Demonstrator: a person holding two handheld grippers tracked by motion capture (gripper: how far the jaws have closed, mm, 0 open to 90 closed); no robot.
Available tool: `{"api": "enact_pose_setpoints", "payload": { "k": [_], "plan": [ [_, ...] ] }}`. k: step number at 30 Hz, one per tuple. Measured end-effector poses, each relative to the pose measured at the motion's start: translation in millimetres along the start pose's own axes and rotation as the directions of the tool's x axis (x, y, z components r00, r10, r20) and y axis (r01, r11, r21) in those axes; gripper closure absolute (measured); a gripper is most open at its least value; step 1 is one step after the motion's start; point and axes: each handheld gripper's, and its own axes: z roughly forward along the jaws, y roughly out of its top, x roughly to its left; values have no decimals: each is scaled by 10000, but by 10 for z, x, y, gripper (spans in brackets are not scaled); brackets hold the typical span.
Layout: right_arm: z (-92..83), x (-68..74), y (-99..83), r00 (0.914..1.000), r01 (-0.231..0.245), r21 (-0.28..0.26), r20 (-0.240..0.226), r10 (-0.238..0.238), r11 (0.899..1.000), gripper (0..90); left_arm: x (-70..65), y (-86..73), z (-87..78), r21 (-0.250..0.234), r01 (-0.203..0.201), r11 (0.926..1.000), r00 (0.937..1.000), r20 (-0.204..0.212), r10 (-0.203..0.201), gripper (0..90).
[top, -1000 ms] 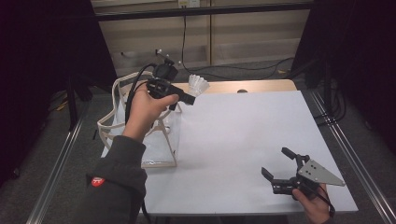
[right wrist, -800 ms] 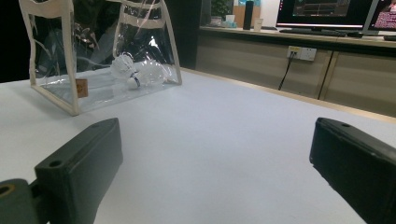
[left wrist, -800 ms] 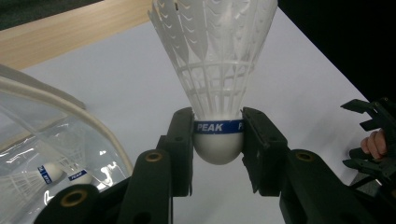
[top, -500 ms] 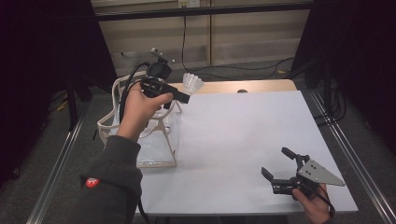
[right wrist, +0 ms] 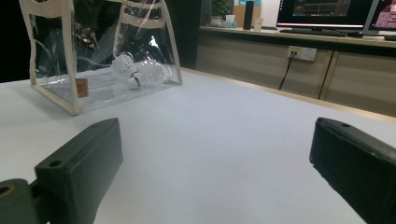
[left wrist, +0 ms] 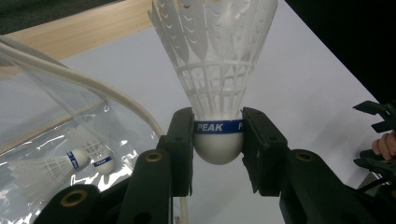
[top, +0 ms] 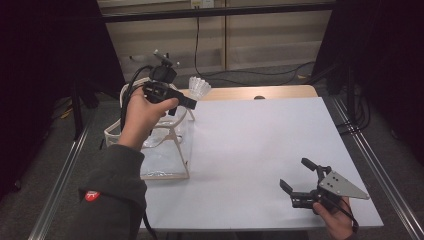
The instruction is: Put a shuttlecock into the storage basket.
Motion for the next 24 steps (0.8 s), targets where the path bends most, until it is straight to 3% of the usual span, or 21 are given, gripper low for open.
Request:
{"api": "enact_pose_setpoints", "payload": {
  "k": [24],
  "plan": [
    [0,2,1,10000,-2,25,-25,2,10000,25,154,-58,-120,-188,302,9994,9991,-290,-307,656]
  ]
}}
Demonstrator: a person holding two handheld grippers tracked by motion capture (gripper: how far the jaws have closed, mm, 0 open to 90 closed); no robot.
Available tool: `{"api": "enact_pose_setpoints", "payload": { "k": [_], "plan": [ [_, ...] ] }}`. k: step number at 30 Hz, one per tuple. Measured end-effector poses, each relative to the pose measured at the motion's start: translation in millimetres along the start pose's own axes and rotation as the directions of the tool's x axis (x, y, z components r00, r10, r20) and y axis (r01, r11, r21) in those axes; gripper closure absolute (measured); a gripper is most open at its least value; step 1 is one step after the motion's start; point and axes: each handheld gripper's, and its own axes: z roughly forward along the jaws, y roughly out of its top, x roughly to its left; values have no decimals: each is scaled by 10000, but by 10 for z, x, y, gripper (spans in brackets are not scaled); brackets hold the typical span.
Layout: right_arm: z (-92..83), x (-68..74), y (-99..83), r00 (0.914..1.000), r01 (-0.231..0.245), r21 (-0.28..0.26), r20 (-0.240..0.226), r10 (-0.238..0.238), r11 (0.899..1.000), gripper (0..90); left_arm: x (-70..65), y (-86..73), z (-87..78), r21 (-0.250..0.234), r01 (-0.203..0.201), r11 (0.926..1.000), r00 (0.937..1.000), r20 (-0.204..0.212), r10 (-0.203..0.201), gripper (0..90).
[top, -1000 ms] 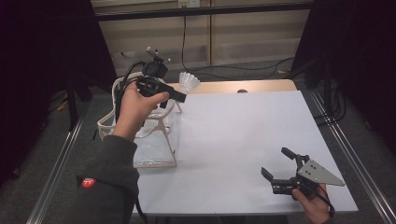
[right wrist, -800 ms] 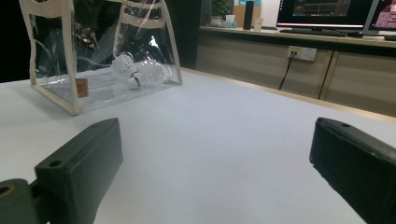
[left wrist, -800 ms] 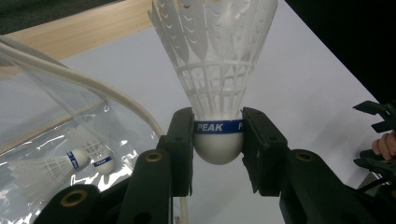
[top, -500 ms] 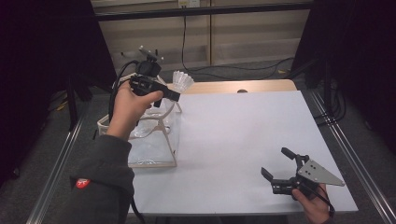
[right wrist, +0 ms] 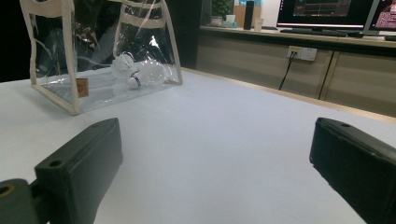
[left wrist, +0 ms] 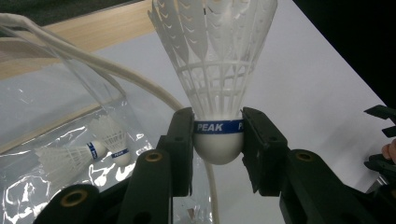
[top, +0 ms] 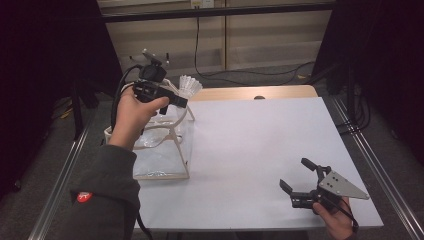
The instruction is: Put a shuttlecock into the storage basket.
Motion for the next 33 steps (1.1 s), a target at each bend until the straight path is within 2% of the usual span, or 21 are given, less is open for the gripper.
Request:
{"api": "enact_pose_setpoints", "payload": {
  "k": [19,33],
  "plan": [
    [-1,1,2,10000,17,-40,35,-17,10000,25,198,-88,-48,-122,484,9988,9982,-336,-488,656],
    [-2,-2,2,10000,36,-29,37,-36,10000,25,363,-182,-75,-280,980,9948,9925,-707,-998,656]
  ]
}}
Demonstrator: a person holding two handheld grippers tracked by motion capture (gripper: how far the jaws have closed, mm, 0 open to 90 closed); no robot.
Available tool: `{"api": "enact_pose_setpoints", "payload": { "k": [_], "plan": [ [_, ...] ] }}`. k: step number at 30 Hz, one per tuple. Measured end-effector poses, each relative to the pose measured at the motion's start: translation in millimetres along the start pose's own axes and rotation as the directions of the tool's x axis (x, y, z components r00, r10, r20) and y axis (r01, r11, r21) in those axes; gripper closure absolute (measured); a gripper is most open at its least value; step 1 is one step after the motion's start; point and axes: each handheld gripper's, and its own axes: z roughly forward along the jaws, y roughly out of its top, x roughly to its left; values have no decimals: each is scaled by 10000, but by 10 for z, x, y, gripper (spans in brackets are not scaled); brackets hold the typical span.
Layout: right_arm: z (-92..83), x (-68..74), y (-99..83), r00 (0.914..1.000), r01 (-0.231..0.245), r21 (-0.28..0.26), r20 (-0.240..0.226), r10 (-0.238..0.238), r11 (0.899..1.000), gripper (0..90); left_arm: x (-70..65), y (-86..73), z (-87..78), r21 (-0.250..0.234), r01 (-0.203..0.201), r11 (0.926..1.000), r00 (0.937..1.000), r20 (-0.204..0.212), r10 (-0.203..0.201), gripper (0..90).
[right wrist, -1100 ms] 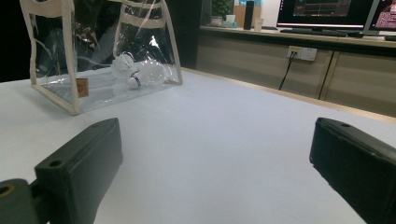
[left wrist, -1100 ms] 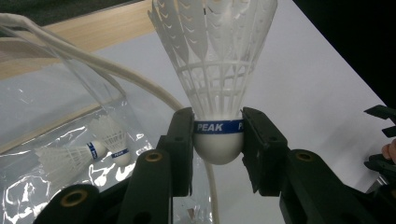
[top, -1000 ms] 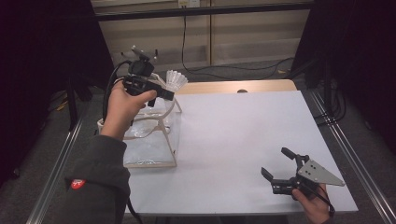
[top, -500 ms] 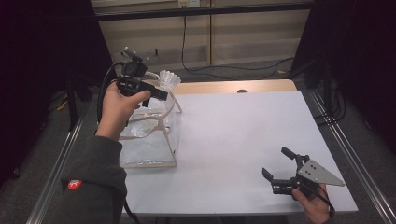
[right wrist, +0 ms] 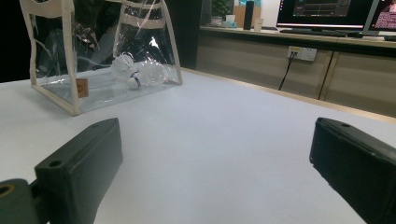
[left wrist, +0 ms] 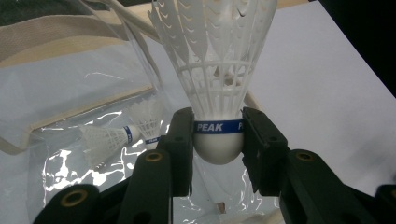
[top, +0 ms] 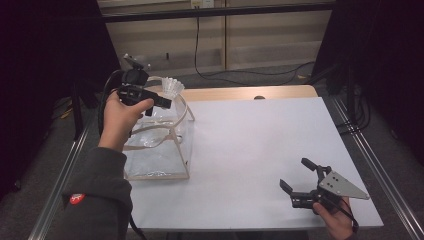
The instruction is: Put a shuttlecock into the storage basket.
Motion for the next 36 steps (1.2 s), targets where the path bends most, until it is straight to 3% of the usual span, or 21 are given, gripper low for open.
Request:
{"api": "enact_pose_setpoints", "payload": {
  "k": [36],
  "plan": [
    [-4,0,2,10000,-19,12,8,19,10000,25,202,-88,-41,-169,464,9988,9980,-429,-470,656]
  ]
}}
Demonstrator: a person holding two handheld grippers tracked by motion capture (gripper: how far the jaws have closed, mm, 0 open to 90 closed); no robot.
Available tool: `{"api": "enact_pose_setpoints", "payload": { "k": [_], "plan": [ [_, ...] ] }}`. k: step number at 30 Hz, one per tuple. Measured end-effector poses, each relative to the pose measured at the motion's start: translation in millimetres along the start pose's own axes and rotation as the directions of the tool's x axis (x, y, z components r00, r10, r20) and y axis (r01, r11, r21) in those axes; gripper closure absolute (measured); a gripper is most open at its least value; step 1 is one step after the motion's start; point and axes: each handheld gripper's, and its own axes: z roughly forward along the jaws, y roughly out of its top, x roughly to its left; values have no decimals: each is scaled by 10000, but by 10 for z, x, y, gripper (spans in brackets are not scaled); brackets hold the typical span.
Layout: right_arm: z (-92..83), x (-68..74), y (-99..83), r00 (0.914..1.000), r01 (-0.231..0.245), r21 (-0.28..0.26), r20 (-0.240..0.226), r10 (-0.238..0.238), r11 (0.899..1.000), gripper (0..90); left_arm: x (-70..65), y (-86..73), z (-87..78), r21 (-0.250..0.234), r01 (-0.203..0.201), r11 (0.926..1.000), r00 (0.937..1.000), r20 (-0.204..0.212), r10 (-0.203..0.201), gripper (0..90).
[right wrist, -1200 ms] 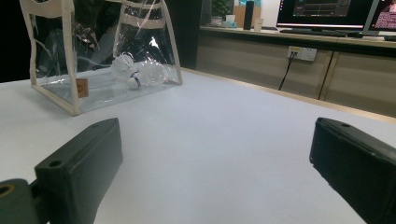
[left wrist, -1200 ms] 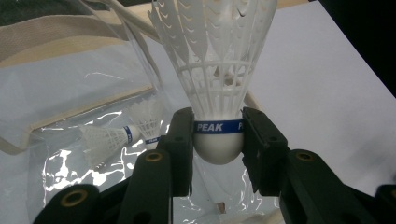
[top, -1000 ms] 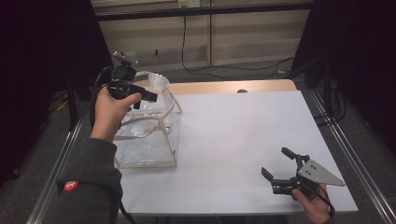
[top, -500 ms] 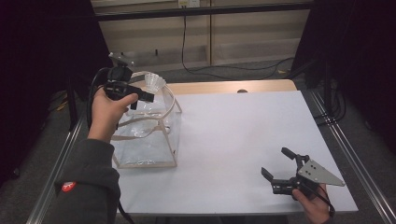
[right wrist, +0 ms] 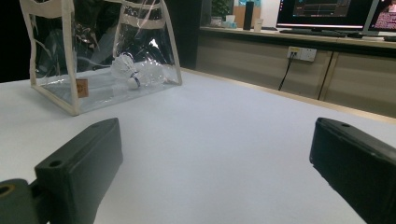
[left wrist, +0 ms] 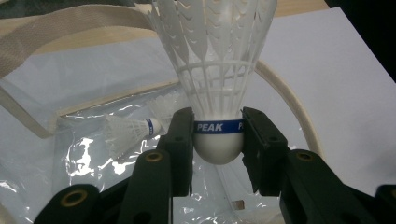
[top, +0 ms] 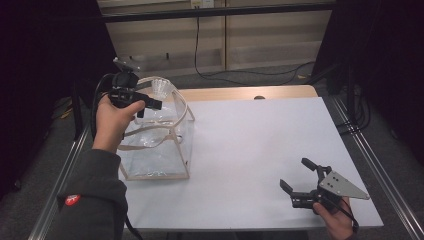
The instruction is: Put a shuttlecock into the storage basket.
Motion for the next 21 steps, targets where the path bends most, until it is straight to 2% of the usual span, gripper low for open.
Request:
{"api": "enact_pose_setpoints", "payload": {
  "k": [21],
  "plan": [
    [6,2,-2,10000,2,10,-36,-2,10000,25,112,-63,65,-71,322,9995,9989,-342,-324,656]
  ]
}}
